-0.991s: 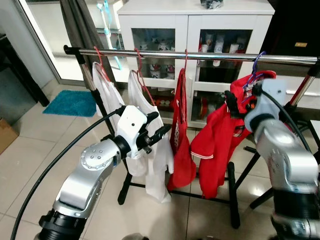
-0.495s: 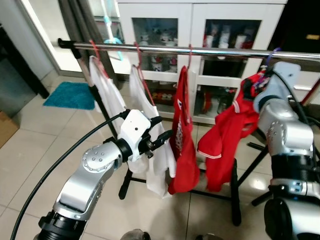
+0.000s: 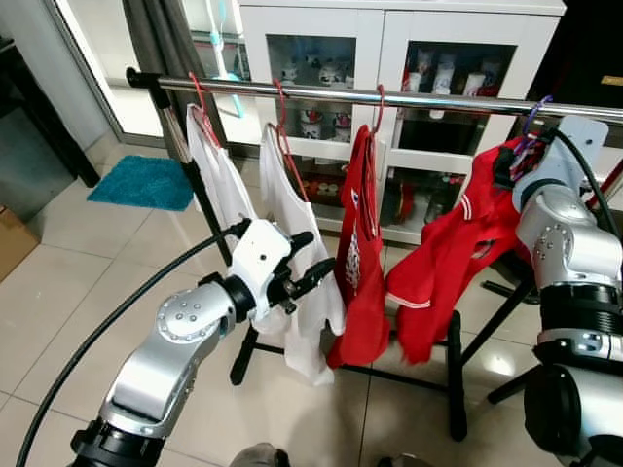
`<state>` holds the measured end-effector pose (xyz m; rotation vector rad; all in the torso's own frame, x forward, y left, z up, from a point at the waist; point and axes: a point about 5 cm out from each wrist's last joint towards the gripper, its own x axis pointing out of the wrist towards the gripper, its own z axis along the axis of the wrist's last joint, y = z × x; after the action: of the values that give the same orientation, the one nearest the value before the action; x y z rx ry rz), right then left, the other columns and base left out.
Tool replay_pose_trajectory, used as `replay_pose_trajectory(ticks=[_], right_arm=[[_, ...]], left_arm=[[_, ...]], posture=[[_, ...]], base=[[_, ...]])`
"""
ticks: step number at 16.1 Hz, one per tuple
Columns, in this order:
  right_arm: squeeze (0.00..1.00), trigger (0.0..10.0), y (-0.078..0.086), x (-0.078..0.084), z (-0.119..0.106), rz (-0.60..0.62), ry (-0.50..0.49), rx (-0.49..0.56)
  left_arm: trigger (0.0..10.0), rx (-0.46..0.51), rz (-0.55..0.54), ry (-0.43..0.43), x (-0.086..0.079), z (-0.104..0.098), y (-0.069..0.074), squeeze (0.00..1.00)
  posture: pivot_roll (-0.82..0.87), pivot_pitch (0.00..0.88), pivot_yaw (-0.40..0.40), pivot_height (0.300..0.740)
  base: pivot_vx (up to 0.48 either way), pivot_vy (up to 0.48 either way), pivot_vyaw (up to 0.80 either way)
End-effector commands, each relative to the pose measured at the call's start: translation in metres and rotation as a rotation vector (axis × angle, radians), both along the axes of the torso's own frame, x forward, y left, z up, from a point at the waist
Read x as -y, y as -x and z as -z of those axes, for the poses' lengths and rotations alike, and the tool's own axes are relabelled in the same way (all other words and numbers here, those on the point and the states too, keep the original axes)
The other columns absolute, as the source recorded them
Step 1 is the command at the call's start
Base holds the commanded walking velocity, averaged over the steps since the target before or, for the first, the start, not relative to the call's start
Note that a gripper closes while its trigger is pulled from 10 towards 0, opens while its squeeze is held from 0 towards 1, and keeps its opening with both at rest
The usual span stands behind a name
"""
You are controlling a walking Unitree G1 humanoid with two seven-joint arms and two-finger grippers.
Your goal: Hang hanger
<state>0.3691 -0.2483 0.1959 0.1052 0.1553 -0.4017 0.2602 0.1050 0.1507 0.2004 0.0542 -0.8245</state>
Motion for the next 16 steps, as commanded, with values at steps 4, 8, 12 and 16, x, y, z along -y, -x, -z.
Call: replay_pose_trajectory(ticks=[4, 8, 12, 16], right_arm=[[0.0, 0.0, -0.006, 0.002, -0.008, -0.006, -0.023, 0.033], [0.0, 0.0, -0.012, 0.003, -0.003, -0.047, -0.03, -0.016], [0.0, 1.3, -0.014, 0.005, -0.001, -0.072, -0.028, -0.05], [0.0, 1.4, -0.016, 0.006, 0.01, -0.111, -0.123, -0.077]], left_arm=[[10.0, 0.023, 0.008, -0.01, 0.001, -0.005, 0.0, 0.0], [10.0, 0.023, 0.026, -0.023, 0.002, -0.004, -0.001, 0.0], [10.0, 0.022, 0.033, -0.032, 0.002, -0.004, -0.003, 0.0], [10.0, 0.012, 0.049, -0.041, 0.004, -0.001, -0.002, 0.0]], posture=[[0.04, 0.043, 0.052, 0.74], [0.04, 0.031, 0.052, 0.74], [0.02, 0.032, 0.054, 0.74], [0.01, 0.044, 0.05, 0.74]], base=[[0.0, 0.0, 0.0], [0.0, 0.0, 0.0], [0.0, 0.0, 0.0], [0.0, 0.0, 0.0]])
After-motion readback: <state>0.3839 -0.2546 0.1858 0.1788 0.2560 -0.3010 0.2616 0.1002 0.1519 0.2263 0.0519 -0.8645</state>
